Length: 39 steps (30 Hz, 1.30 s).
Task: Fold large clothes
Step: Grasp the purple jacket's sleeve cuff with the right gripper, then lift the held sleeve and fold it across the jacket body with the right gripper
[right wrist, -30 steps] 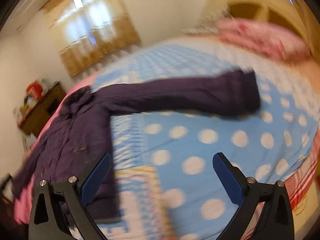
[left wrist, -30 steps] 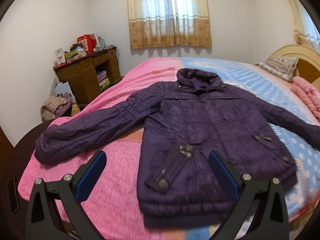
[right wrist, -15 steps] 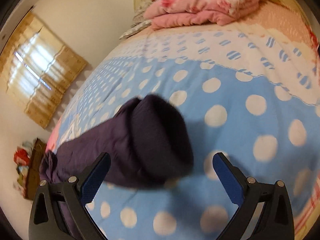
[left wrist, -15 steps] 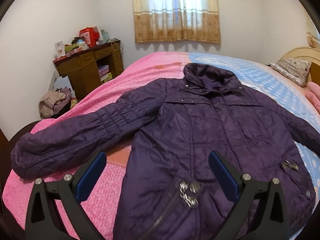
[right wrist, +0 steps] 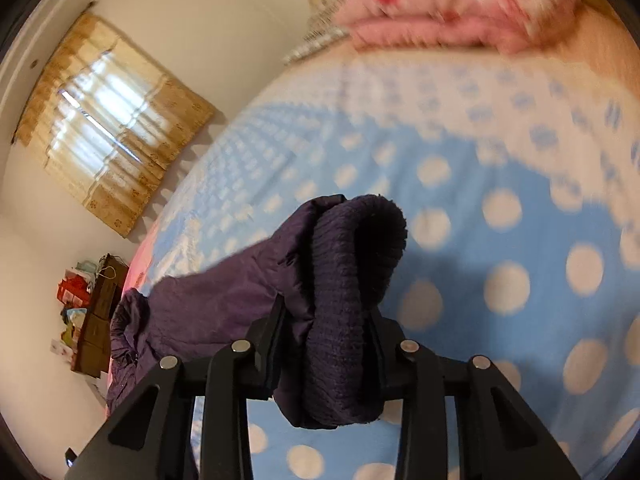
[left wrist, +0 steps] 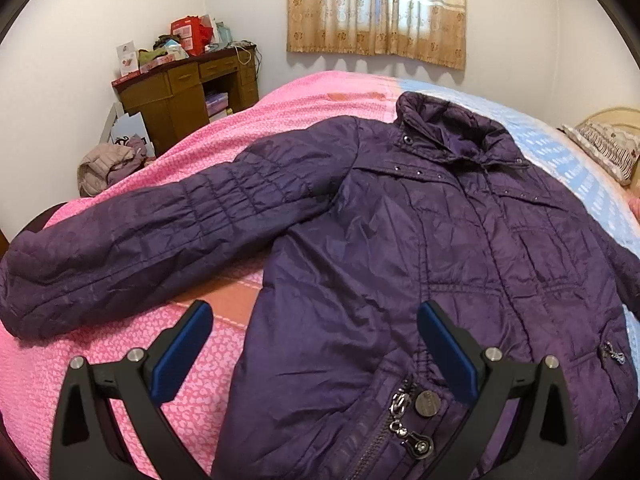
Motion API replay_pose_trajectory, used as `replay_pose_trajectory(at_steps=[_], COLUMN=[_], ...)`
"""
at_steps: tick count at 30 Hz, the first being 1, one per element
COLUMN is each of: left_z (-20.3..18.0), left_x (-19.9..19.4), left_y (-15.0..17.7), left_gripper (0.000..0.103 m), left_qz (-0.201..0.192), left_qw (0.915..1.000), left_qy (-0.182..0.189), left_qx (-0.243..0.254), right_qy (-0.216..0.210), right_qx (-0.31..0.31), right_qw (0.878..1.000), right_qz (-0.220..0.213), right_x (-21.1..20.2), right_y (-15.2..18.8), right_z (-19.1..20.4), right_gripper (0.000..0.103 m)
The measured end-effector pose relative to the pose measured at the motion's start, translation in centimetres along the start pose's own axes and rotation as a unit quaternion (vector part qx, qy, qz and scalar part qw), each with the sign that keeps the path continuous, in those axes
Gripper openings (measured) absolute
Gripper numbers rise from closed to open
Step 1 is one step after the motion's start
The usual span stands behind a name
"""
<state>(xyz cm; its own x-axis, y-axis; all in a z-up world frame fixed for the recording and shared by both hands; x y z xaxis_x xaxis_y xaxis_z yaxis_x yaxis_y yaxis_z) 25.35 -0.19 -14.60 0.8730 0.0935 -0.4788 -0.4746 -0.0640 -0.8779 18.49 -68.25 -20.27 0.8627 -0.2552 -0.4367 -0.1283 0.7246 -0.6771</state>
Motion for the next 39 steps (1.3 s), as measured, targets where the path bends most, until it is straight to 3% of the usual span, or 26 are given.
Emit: replay_pose_trajectory(at_steps=[4, 11, 20, 25, 31, 39], left_z=[0.0, 0.7, 1.2, 1.4, 2.6, 4.7], left_x=[-0.7, -1.3, -1.9, -2.3, -2.7, -2.5], left_y=[-0.6, -1.2, -1.0, -0.8, -0.8, -0.6], left_gripper=[0.103, 0.103, 0.103, 0.103, 0.103, 0.103], left_qz=[-0.009, -0.015, -0.021, -0.022, -0.029, -0.029], left_qw=[0.9999, 0.9993, 0.9982, 0.9975, 0.9969, 0.9969], left_qy=[0.01, 0.025, 0.046, 0.056, 0.058, 0.045], left_qx=[-0.003, -0.024, -0.033, -0.038, -0.046, -0.058], right_qy=[-0.025, -0.068, -0.136, -0.185, -0.241, -0.3], right_qx=[-0.053, -0.14, -0.25, -0.325, -0.422, -0.53], right_qw=[0.997, 0.985, 0.955, 0.924, 0.872, 0.793], right_qz=[-0.043, -0.076, -0.087, -0.081, -0.061, -0.004], right_x=[-1.4, -2.1, -3.2, -4.1, -5.6, -5.0], right_y=[-3.4, -6.8, -4.6, -1.1, 6.0, 20.1], right_z=[5.6, 16.4, 29.5, 37.5, 45.4, 52.3], right_gripper=[0.035, 0.035, 0.034, 0.034, 0.034, 0.03])
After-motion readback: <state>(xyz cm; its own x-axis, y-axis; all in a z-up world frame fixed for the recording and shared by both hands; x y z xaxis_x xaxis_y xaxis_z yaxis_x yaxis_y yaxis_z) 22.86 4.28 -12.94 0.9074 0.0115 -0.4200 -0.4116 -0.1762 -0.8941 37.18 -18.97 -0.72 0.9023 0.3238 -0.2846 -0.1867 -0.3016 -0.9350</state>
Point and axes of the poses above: each gripper's, at about its wrist camera, not at the fingertips, and x roughly the way its jaws point, z to its left, y to its underside, the point moved 2 cm from there along x, roughly the way its jaws point, and after that the axes turned 15 degrees about -z, right-handed, at the moved point
